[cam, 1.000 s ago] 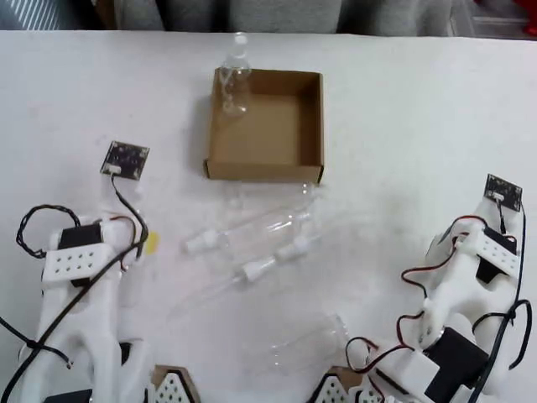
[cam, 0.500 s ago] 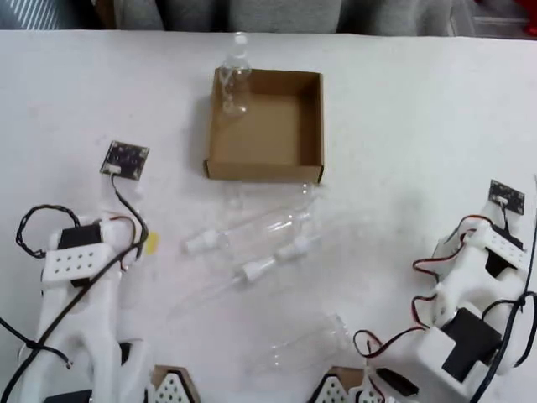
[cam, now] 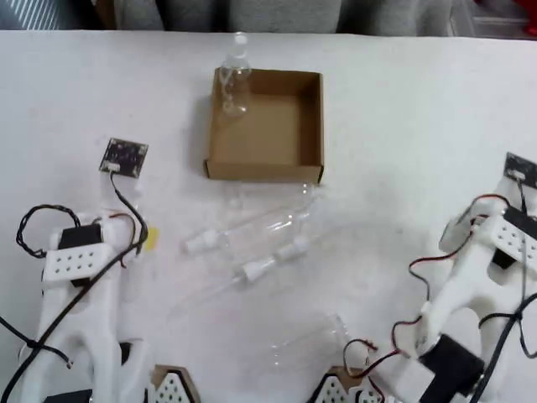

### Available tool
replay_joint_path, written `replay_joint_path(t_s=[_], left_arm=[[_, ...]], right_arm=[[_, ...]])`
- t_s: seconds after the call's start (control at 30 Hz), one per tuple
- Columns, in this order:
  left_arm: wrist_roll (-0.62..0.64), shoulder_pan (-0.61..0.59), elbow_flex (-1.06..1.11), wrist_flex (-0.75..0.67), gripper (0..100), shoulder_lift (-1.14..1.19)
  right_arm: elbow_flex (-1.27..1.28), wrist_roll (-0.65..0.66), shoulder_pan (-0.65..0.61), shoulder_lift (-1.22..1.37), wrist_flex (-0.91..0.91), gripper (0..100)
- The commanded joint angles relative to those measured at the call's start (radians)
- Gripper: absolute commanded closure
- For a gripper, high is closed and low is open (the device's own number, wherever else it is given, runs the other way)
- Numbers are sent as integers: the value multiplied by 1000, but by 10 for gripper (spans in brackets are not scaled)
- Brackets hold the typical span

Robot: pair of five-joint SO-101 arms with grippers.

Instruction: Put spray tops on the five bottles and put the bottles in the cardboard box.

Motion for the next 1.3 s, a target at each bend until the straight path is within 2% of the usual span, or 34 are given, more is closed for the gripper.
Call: replay_joint_path(t_s=[0.0, 0.17, 0.4, 0.57, 0.73, 0.87, 0.97, 1.1, 1.27], left_arm=[[130, 82, -38, -97, 869, -44], [230, 166, -135, -173, 869, -44], [319, 351, -107, -316, 872, -125], [359, 492, 35, -431, 872, -358], [408, 621, 158, -493, 872, -552], [427, 693, 272, -594, 872, -665], [422, 731, 402, -720, 872, -740], [417, 739, 575, -881, 872, -846], [416, 739, 647, -809, 872, -969]], right_arm=[[-60, 2, -101, -130, 62, 978], [-61, 0, -197, -305, 131, 976], [-60, 0, -208, -599, 119, 974], [-55, -6, -208, -676, -8, 974], [-60, -169, -237, -677, -168, 974], [-60, -287, -358, -685, -278, 974], [-61, -379, -478, -685, -328, 974], [-61, -396, -616, -687, -435, 974], [-92, -396, -769, -685, -565, 974]])
